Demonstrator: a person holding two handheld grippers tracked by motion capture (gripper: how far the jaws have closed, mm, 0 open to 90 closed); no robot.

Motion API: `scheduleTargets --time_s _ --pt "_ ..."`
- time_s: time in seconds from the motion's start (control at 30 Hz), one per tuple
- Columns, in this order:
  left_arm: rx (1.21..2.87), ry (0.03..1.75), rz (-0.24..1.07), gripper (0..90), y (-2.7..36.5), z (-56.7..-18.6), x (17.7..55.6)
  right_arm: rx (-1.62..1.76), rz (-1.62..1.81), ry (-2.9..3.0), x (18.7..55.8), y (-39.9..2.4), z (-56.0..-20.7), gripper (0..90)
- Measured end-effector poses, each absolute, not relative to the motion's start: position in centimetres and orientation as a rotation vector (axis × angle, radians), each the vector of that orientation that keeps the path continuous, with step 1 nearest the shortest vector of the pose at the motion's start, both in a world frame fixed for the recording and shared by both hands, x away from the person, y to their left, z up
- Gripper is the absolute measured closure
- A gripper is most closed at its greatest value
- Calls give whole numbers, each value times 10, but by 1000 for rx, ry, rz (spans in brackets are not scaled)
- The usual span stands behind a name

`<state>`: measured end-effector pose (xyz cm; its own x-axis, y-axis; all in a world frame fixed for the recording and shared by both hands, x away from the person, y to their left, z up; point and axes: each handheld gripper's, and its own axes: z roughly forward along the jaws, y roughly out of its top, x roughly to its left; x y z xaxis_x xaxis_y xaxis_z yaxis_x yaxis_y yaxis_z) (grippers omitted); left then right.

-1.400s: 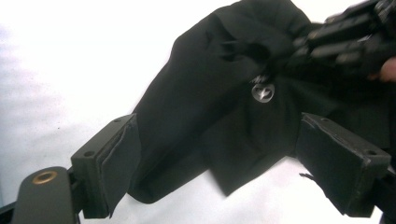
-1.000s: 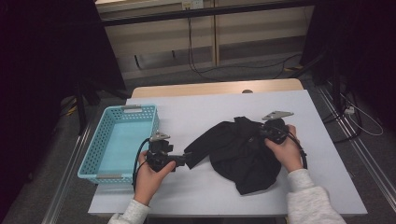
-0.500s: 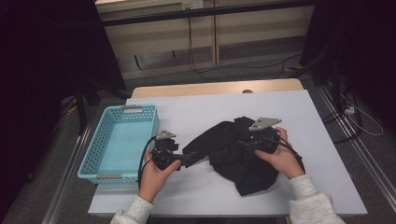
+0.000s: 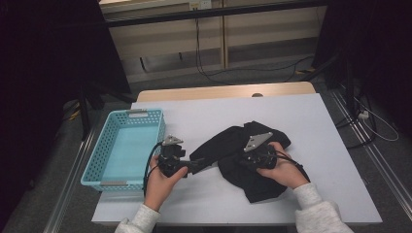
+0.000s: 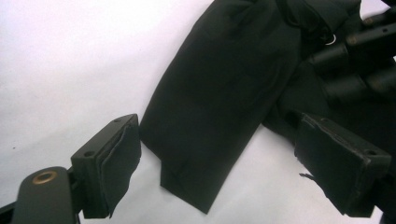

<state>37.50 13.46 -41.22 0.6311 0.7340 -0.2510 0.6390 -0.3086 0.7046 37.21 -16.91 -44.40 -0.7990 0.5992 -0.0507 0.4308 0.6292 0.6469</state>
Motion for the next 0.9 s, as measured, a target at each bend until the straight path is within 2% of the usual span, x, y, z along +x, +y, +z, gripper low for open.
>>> scheduleTargets --time_s 0.07,0.33,0.5,0.9 --pt "2040 1070 145 146 133 -413 375 892 939 2566 375 -173 -443 856" --pt "2055 1044 137 146 121 -417 371 1114 1155 2261 380 -210 -416 870" --pt "2074 1017 110 146 108 -425 369 1247 1202 2119 383 -232 -415 870" --pt "2085 950 58 150 78 -435 360 1265 1167 2147 384 -229 -423 864"
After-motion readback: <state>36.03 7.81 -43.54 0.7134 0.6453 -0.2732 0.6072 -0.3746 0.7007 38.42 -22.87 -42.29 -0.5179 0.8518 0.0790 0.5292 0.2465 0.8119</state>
